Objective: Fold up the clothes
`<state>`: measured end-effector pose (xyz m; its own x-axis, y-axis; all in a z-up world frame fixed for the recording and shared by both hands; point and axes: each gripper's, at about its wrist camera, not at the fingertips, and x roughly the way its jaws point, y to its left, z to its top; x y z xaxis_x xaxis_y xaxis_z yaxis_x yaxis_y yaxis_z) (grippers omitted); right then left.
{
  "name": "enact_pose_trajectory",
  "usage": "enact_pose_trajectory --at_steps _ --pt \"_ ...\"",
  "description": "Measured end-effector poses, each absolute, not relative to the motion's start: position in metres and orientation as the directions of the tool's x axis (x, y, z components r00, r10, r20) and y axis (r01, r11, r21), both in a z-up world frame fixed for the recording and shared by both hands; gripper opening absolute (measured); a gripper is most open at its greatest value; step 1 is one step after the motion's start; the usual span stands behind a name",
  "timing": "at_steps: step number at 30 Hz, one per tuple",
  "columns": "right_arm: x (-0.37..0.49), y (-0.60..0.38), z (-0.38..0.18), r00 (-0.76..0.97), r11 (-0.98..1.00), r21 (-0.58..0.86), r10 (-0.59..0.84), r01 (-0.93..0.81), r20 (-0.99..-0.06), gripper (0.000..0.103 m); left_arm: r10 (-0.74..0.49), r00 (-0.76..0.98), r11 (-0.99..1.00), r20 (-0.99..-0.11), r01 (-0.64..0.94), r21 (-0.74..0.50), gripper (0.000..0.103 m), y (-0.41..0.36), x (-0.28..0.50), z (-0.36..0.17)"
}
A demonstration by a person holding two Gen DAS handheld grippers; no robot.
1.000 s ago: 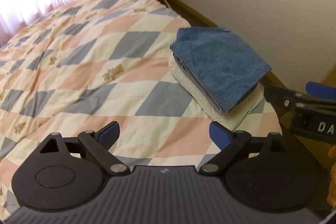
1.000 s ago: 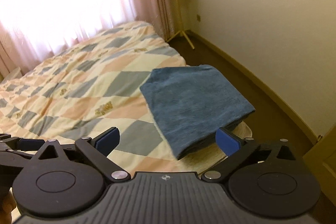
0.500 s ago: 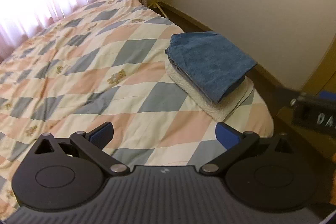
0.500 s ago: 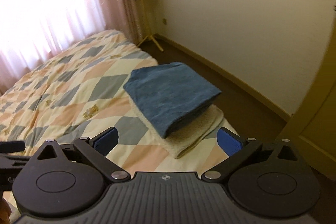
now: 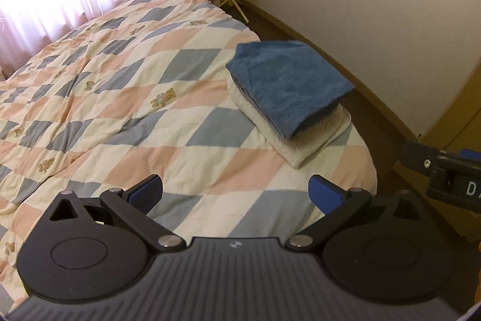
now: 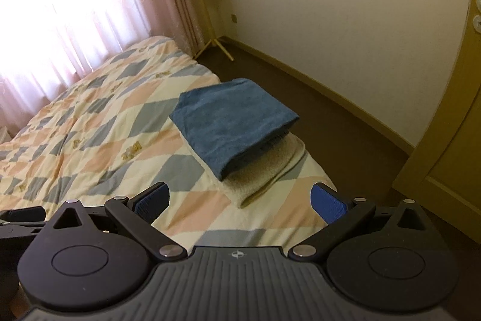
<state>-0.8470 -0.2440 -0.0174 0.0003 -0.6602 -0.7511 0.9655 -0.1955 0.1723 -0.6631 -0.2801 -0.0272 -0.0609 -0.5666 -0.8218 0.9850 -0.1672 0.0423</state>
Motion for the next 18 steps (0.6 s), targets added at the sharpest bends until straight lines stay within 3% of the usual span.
enact_pose_trajectory --at_steps 18 --pt "-0.889 -0.194 -0.025 -0.001 -0.189 0.159 -0.648 0.969 -0.762 0.103 -0.542 -0.086 -0.217 -0.836 0.975 0.041 0.102 -0.238 -0.716 -0.040"
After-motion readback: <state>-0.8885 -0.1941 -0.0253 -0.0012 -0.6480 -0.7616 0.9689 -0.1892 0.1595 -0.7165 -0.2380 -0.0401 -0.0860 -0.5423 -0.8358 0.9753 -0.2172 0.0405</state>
